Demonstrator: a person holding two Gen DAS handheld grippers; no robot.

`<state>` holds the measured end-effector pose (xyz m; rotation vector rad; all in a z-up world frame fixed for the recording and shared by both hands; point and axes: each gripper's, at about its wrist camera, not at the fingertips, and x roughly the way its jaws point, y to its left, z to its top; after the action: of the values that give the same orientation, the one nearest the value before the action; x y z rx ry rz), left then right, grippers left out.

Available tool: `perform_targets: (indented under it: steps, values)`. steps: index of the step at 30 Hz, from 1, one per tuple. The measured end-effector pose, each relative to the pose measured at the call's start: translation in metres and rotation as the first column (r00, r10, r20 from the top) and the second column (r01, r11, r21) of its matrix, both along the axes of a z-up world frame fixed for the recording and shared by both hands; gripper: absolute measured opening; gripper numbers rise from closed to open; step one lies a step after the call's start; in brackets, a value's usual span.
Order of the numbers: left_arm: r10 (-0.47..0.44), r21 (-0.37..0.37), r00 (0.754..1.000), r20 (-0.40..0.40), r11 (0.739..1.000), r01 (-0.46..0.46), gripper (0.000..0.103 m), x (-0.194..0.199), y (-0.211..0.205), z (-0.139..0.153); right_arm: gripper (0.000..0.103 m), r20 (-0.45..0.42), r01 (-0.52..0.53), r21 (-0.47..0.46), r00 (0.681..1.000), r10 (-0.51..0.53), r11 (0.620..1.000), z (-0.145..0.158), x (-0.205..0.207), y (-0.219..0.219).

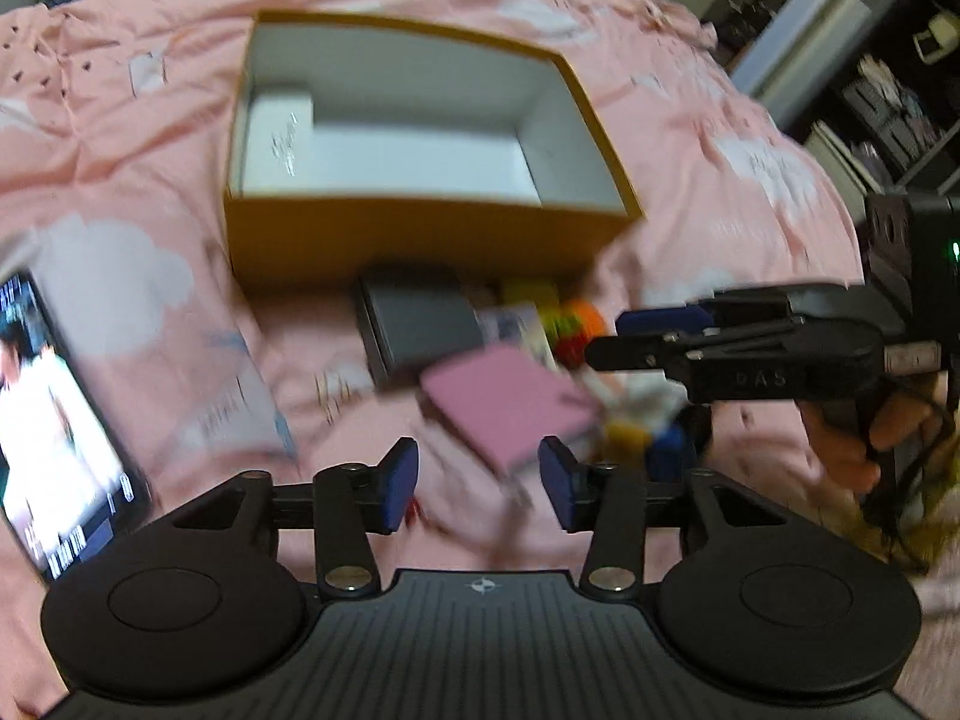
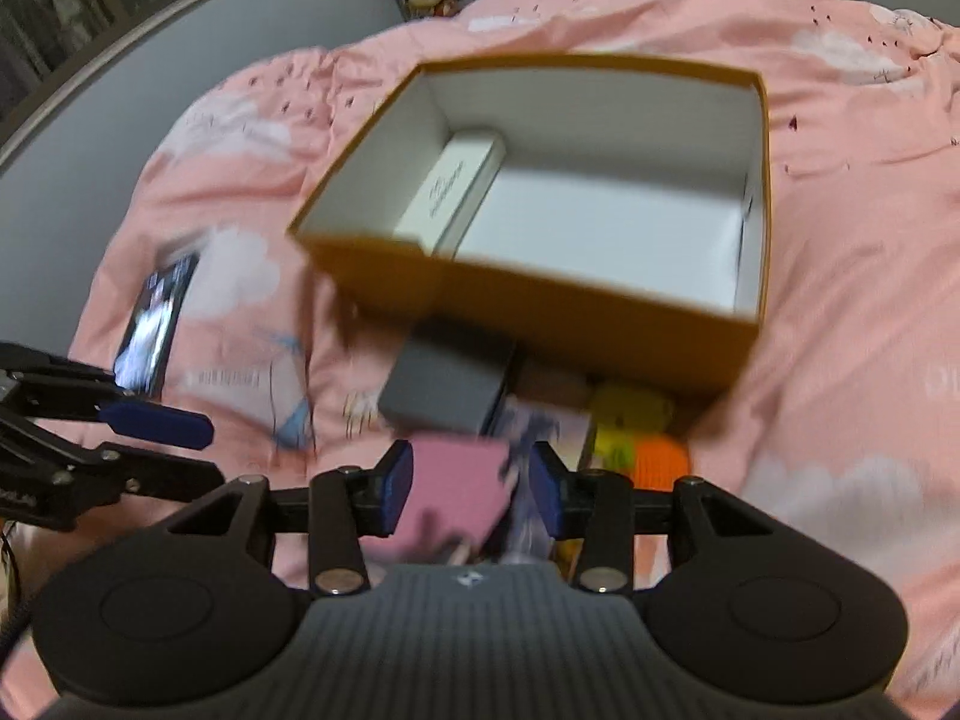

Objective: Organize objects
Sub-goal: 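Move both tools back to the pile and reach for the pink items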

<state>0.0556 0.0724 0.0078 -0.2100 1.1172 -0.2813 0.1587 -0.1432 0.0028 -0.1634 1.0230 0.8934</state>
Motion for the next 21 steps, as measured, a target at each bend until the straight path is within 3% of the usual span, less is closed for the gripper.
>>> perform_targets:
  steps: [7,11,16,18,21]
  values:
    - [-0.114,0.109,0.991,-0.075,0.987,0.122,0.068,-0.026,-0.026,-0.021,0.050,-0.008,-0.030,-0.036,1.000,0.030,0.999,-0.006,-0.030,-0.012]
    - [-0.121,0.121,0.992,-0.043,0.985,0.125,0.068,-0.025,-0.036,-0.032,0.050,-0.009,-0.030,-0.054,1.000,0.030,0.998,-0.008,-0.038,-0.020]
    - [-0.090,0.113,0.996,0.001,0.990,0.089,0.049,-0.016,-0.038,-0.035,0.049,-0.009,-0.019,-0.054,1.000,0.019,0.998,-0.009,-0.039,-0.026]
    - [-0.067,0.145,0.997,0.026,0.987,0.063,0.045,-0.010,-0.038,-0.034,0.049,-0.007,-0.018,-0.057,1.000,0.018,0.998,-0.009,-0.039,-0.026]
    - [-0.035,0.132,0.998,0.046,0.991,0.028,0.042,0.004,-0.032,-0.035,0.049,0.001,-0.029,-0.061,1.000,0.029,0.998,-0.010,-0.036,-0.024]
